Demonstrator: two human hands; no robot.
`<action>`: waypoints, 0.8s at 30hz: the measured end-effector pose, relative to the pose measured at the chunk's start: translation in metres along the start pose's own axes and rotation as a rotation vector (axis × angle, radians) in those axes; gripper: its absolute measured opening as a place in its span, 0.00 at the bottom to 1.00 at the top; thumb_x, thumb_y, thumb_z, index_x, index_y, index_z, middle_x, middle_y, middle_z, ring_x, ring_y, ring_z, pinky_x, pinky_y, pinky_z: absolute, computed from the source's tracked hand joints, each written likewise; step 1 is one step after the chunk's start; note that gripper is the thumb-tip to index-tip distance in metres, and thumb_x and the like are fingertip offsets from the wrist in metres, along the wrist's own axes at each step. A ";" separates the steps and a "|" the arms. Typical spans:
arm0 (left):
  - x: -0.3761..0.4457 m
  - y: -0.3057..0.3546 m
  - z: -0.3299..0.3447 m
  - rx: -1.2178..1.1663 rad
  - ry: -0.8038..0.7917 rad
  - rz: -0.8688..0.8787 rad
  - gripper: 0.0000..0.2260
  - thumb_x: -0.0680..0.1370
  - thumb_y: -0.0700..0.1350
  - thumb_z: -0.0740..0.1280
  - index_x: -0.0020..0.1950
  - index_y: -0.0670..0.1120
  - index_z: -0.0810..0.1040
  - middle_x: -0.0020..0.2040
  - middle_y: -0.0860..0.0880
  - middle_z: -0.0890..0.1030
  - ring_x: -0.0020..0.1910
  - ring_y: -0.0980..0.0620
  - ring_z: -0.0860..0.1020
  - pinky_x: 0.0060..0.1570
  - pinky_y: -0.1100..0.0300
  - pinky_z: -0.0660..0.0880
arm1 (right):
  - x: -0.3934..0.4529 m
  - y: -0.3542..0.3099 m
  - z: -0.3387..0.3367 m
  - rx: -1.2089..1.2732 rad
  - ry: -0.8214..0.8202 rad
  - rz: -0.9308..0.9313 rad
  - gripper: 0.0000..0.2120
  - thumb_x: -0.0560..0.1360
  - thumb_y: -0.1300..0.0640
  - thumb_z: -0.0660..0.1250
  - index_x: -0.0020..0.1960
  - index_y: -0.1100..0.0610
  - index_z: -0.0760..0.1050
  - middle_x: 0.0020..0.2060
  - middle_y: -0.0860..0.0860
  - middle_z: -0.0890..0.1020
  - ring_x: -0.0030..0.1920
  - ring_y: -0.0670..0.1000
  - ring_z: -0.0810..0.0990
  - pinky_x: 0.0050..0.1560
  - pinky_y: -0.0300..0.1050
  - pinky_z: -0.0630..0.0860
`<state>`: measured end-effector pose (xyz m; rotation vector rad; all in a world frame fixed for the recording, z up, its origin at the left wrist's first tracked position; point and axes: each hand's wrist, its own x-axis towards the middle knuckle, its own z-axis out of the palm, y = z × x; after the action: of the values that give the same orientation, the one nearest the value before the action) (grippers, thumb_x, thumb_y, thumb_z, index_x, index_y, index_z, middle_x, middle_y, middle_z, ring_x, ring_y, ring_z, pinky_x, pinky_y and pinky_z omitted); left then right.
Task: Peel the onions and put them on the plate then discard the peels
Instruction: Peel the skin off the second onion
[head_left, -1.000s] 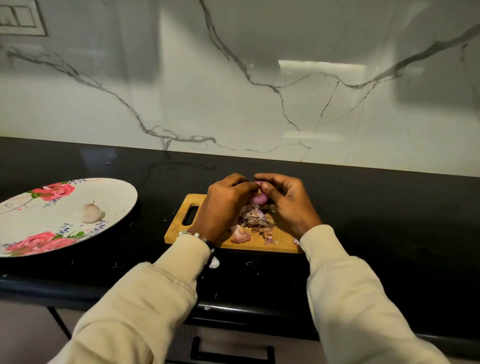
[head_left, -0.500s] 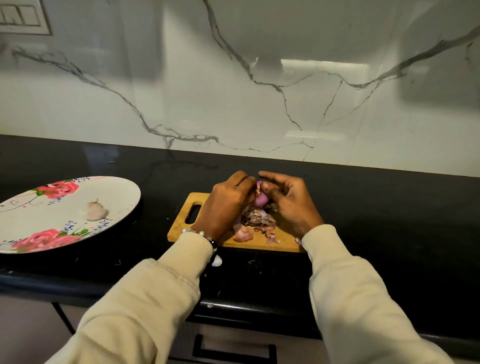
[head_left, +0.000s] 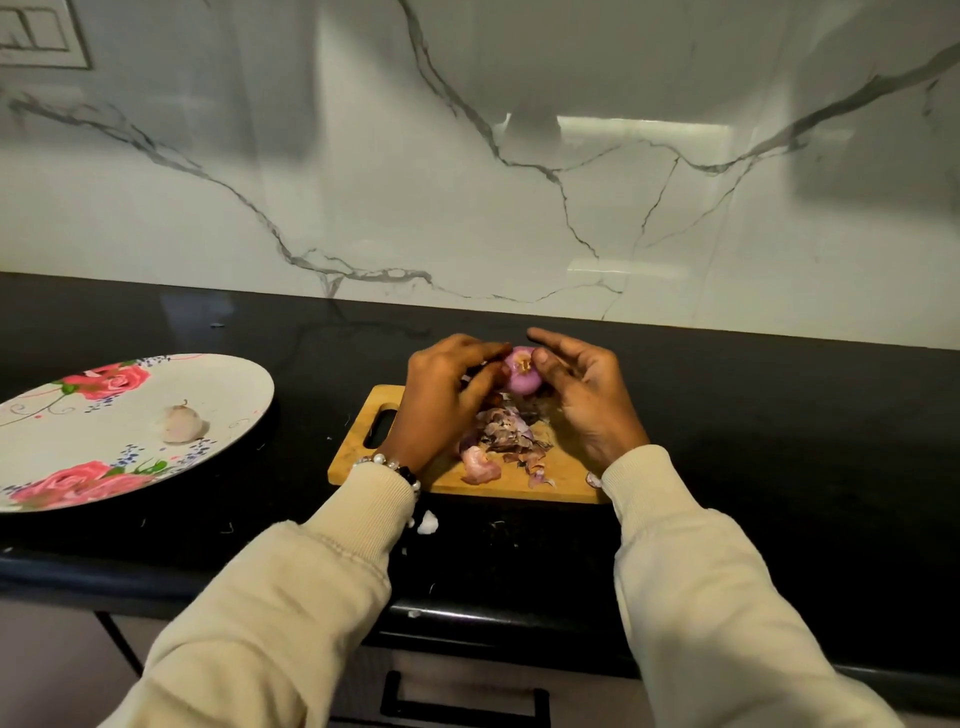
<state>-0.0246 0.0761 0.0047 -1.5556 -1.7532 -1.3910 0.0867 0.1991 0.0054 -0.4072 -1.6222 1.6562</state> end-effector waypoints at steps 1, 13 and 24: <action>0.000 -0.001 0.000 0.006 -0.029 0.011 0.11 0.76 0.40 0.70 0.58 0.42 0.83 0.49 0.45 0.83 0.46 0.53 0.80 0.48 0.64 0.76 | 0.001 0.001 -0.001 -0.003 -0.002 0.005 0.15 0.79 0.66 0.64 0.65 0.61 0.76 0.57 0.61 0.82 0.59 0.60 0.81 0.62 0.63 0.77; 0.000 -0.007 -0.005 0.143 -0.125 0.097 0.09 0.75 0.39 0.68 0.52 0.38 0.84 0.42 0.42 0.83 0.39 0.48 0.81 0.42 0.69 0.68 | -0.002 0.006 -0.001 -0.124 -0.101 -0.007 0.12 0.79 0.65 0.66 0.58 0.53 0.80 0.58 0.60 0.82 0.61 0.58 0.81 0.64 0.63 0.75; 0.001 0.003 -0.004 -0.190 0.025 -0.163 0.06 0.76 0.36 0.70 0.52 0.40 0.85 0.44 0.47 0.85 0.42 0.56 0.82 0.40 0.72 0.76 | -0.001 0.000 -0.002 0.047 -0.021 0.017 0.13 0.78 0.66 0.66 0.61 0.60 0.78 0.58 0.63 0.82 0.61 0.62 0.80 0.63 0.65 0.75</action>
<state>-0.0231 0.0730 0.0086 -1.5084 -1.8123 -1.6925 0.0885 0.2000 0.0045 -0.3817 -1.5959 1.7135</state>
